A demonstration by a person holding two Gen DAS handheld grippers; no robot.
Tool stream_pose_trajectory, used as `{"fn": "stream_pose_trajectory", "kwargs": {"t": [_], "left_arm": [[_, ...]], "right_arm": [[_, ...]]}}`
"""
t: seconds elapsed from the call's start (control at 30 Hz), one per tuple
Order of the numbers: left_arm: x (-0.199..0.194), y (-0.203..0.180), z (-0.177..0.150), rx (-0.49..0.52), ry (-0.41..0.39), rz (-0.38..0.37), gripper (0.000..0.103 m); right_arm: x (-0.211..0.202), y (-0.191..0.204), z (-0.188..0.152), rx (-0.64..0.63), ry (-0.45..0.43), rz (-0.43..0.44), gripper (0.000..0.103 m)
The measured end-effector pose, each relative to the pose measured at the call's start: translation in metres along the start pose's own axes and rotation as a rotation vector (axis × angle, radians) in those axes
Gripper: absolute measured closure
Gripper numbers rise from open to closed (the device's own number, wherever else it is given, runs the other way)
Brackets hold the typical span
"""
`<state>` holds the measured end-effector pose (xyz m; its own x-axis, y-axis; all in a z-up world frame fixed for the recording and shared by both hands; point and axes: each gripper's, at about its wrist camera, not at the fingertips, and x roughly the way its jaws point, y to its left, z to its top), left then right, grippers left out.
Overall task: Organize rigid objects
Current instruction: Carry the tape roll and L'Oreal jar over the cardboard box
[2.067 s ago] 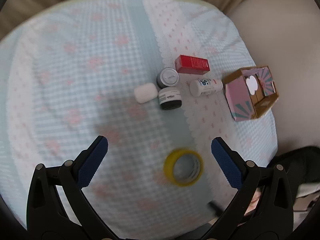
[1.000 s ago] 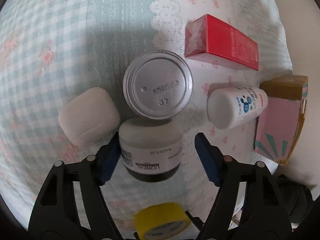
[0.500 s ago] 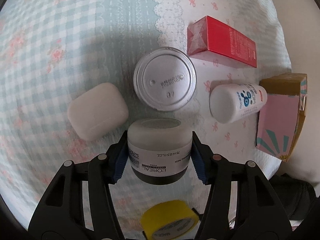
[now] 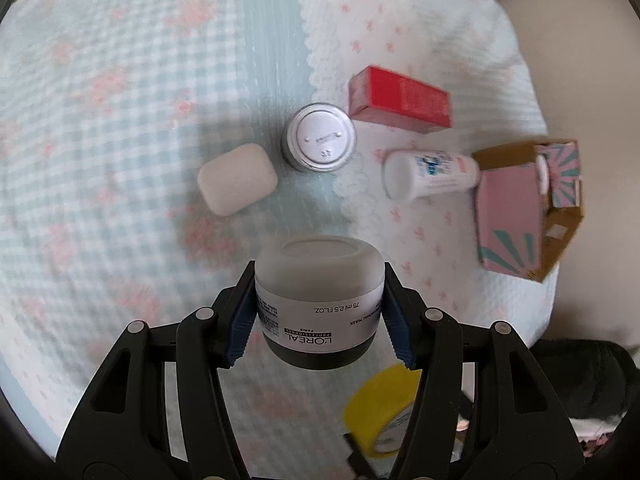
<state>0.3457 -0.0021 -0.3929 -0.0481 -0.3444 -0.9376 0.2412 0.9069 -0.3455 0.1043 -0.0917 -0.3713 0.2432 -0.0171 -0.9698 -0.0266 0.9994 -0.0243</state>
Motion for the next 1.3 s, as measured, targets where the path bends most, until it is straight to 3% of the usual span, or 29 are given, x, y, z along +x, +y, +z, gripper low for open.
{"fn": "stream_pose_trajectory", "kwargs": {"t": [0.4, 0.73, 1.03, 1.3], "left_arm": [[-0.124, -0.038, -0.059, 0.078, -0.16, -0.072, 0.05], [-0.176, -0.09, -0.083, 0.126, -0.263, -0.081, 0.05], [-0.168, -0.166, -0.089, 0.088, -0.32, -0.06, 0.05], [-0.116, -0.256, -0.071, 0.042, -0.308, -0.069, 0.05]], "right_arm": [[-0.134, -0.032, 0.003, 0.088, -0.135, -0.015, 0.007], [-0.235, -0.093, 0.012, 0.163, -0.235, -0.014, 0.007], [-0.261, -0.183, 0.021, 0.149, -0.285, 0.008, 0.007], [-0.25, -0.291, 0.035, 0.124, -0.283, 0.051, 0.007]]}}
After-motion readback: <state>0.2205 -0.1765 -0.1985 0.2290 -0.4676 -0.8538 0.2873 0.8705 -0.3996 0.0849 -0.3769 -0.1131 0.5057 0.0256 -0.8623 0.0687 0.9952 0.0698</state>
